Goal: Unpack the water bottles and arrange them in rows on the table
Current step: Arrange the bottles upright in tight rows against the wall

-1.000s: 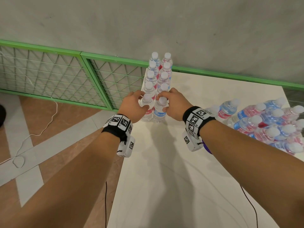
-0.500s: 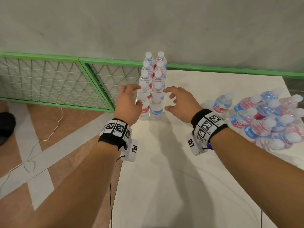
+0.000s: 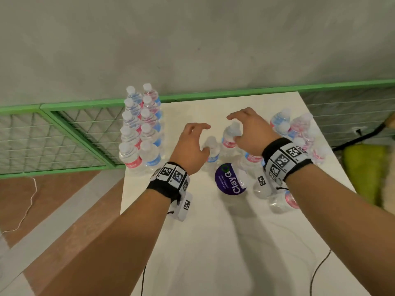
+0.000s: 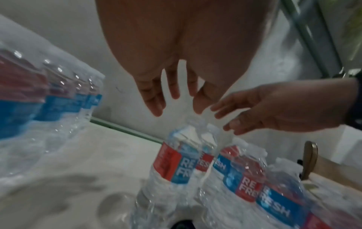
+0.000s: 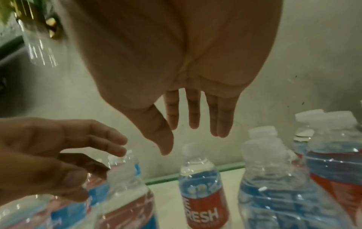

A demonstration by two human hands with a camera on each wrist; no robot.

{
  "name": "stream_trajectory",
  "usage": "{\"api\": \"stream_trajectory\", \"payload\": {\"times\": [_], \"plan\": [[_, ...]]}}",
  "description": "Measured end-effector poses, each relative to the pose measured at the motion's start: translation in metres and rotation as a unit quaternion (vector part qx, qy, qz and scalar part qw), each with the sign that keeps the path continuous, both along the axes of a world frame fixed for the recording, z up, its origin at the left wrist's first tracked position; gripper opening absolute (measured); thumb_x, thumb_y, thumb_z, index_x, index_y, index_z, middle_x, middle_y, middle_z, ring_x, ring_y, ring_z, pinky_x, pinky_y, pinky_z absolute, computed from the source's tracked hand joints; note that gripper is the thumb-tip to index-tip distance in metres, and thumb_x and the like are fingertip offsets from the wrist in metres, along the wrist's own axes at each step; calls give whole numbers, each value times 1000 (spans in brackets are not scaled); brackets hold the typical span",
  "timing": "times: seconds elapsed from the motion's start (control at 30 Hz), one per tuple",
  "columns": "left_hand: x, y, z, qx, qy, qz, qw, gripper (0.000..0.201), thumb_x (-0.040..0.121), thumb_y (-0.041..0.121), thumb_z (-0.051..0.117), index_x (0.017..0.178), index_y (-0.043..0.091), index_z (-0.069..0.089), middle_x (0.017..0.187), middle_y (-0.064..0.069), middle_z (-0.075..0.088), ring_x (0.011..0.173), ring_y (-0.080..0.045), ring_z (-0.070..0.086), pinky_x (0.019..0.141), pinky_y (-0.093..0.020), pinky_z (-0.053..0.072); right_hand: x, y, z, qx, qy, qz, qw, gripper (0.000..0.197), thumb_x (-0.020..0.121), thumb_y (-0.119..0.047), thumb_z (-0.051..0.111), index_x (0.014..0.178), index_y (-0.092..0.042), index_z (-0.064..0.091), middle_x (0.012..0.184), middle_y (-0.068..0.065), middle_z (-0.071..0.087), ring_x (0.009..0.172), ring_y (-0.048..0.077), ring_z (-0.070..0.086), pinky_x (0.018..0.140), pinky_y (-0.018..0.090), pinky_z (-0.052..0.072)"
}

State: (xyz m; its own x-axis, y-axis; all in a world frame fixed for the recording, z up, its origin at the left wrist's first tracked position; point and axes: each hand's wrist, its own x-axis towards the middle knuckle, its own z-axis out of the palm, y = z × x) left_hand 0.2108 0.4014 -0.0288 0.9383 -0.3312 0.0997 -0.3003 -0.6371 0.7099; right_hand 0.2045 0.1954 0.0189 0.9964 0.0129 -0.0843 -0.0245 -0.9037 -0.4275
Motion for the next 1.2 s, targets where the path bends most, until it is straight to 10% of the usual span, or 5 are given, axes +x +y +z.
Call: {"api": "stream_trajectory", "payload": {"times": [0.13, 0.43, 0.9, 1.07, 1.2], "plan": [[4, -24, -15, 58, 88, -40, 994, 75, 79, 12, 71, 145, 24, 37, 147, -5, 36, 130, -23, 45, 106, -32, 40, 15, 1, -18, -35, 73, 55, 995, 72, 77, -7, 63, 142, -31, 41, 149, 4, 31, 127, 30, 47, 102, 43, 46], [-6, -12, -15, -9, 144, -35, 989, 46, 77, 13, 76, 112, 31, 52, 108, 5, 62, 96, -23, 60, 81, -30, 48, 19, -1, -32, -71, 44, 21, 996, 47, 79, -6, 68, 124, -16, 57, 122, 6, 48, 100, 30, 59, 88, 39, 51], [-85, 122, -17, -65, 178, 90, 978, 43, 73, 26, 85, 106, 37, 59, 101, 18, 65, 86, -11, 63, 75, -17, 49, -24, 58, -22, 35, 36, 144, 988, 31, 80, -5, 67, 107, -18, 70, 109, 0, 60, 92, 20, 58, 86, 35, 49], [-91, 165, -18, -31, 161, 149, 975, 43, 68, 28, 86, 99, 41, 58, 100, 11, 65, 82, -18, 65, 75, -37, 57, -35, 104, -20, 35, 62, 194, 978, 30, 80, -10, 66, 105, -25, 70, 106, -6, 59, 83, 12, 52, 82, 31, 48], [-91, 186, -21, -8, 130, 202, 971, 43, 66, 30, 86, 97, 37, 57, 93, 9, 66, 83, -20, 64, 72, -31, 52, -41, 139, -20, 30, 79, 221, 972, 31, 80, -11, 65, 107, -25, 69, 105, -3, 59, 84, 14, 52, 83, 33, 48]]}}
